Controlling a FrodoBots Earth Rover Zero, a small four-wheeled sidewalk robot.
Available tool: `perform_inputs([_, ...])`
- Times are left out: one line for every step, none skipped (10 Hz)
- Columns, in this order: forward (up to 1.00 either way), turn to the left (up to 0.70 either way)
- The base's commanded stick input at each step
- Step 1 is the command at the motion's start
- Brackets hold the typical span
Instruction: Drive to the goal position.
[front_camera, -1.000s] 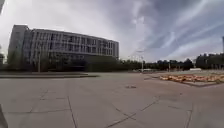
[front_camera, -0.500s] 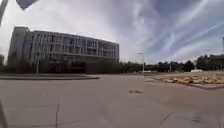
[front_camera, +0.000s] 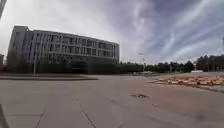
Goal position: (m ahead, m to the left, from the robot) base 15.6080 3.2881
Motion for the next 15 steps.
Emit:
perform_inputs([1.0,0.0])
perform_inputs([1.0,0.0])
perform_inputs([1.0,0.0])
perform_inputs([1.0,0.0])
perform_inputs([1.0,0.0])
perform_inputs([1.0,0.0])
perform_inputs([1.0,0.0])
perform_inputs([1.0,0.0])
perform_inputs([1.0,0.0])
perform_inputs([1.0,0.0])
perform_inputs([1.0,0.0])
perform_inputs([1.0,0.0])
perform_inputs([1.0,0.0])
perform_inputs([1.0,0.0])
perform_inputs([1.0,0.0])
